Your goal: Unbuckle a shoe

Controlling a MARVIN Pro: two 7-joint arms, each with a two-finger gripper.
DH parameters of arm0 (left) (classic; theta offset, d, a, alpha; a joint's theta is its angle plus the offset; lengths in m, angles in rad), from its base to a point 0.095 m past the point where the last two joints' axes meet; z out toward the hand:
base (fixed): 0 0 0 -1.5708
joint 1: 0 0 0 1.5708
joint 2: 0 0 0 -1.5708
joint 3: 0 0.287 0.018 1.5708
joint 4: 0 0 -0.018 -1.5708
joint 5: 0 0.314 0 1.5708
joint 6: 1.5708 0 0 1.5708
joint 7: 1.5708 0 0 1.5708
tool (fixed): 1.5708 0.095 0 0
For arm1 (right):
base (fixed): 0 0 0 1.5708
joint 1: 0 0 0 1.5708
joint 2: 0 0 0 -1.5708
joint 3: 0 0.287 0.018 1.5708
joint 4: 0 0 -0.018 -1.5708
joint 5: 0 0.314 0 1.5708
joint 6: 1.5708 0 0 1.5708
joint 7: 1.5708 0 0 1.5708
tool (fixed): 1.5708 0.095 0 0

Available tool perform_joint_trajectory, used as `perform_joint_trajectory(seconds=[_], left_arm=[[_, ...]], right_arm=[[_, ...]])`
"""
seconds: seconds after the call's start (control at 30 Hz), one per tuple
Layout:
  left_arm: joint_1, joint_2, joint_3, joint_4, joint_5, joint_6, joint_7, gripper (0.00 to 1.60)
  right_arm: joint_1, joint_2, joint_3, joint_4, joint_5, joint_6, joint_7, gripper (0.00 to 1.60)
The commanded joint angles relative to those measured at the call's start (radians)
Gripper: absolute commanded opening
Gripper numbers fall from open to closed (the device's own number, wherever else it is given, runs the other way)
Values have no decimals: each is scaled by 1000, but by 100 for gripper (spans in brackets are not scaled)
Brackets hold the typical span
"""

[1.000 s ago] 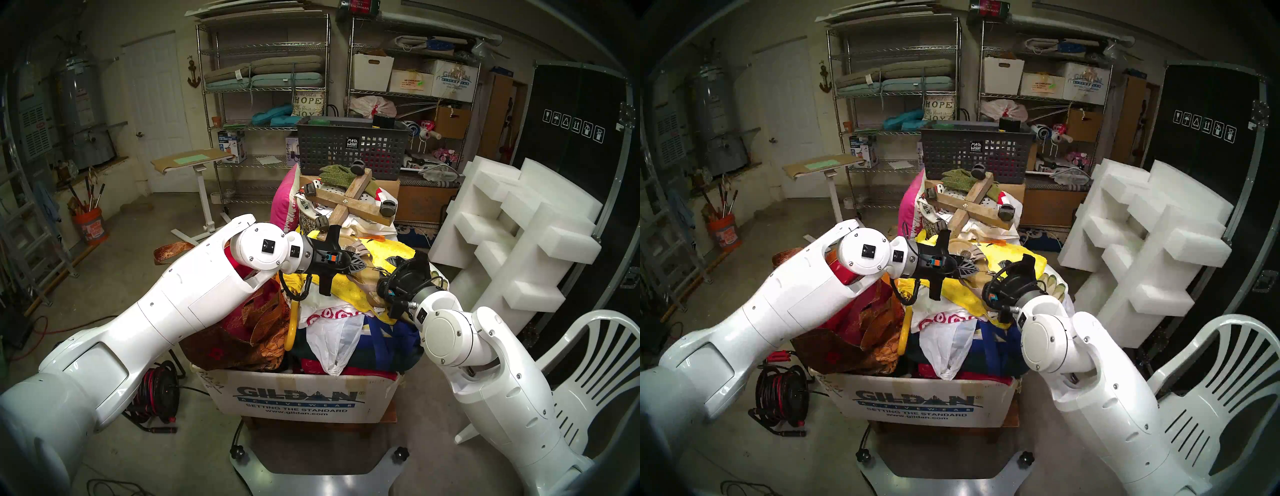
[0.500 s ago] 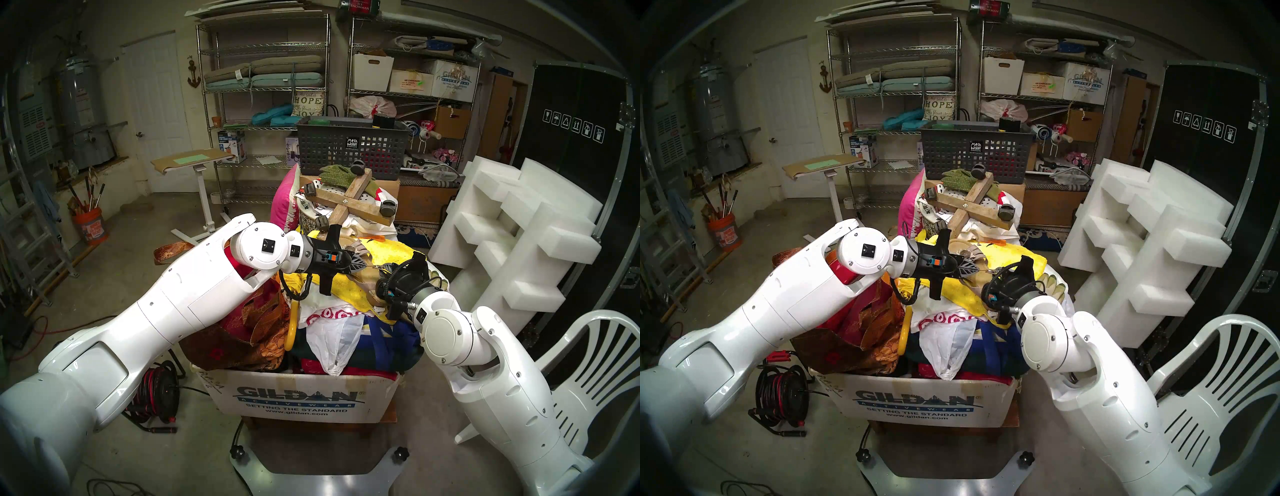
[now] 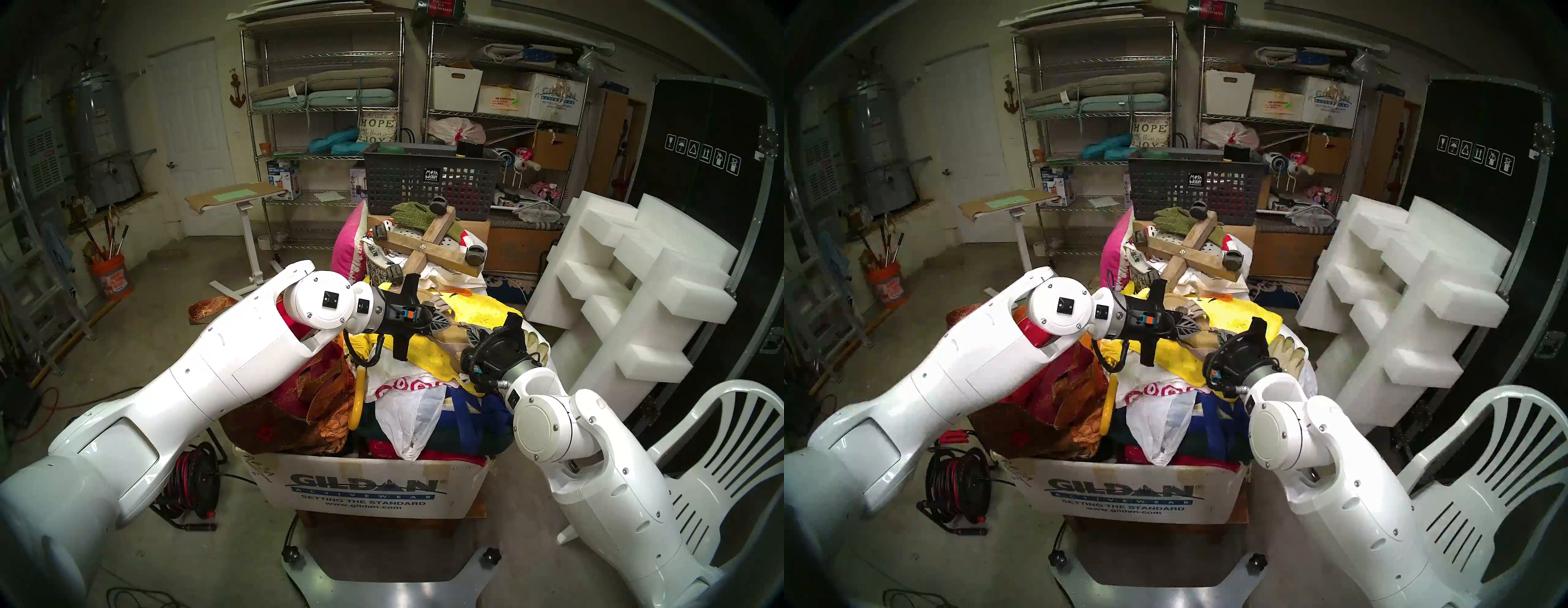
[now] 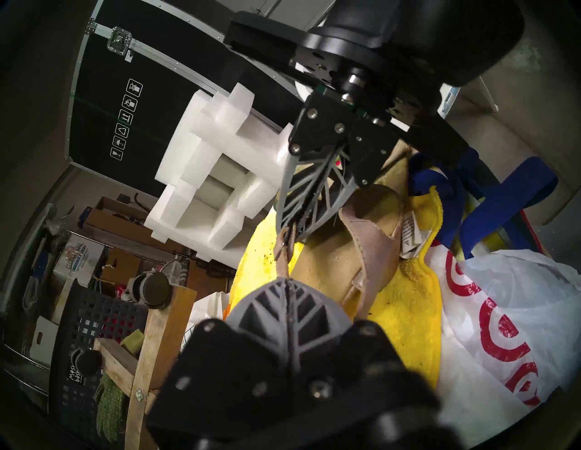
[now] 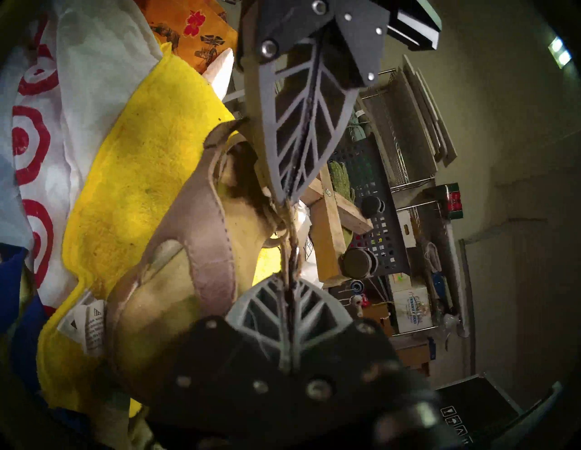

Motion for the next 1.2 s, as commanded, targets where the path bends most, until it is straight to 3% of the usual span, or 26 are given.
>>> perform_joint_trajectory(seconds=[0.0, 0.33, 1.17], left_arm=[[-21, -11, -5, 9, 2, -5, 1, 0], [-25, -23, 2, 21, 1, -8, 0, 0], [-39, -55, 10, 56, 8, -16, 3, 0]], right_arm=[[-51, -49, 34, 18, -90, -73, -120, 0], [-38, -73, 24, 62, -122, -116, -269, 0], [-6, -53, -7, 129, -233, -162, -335, 0]])
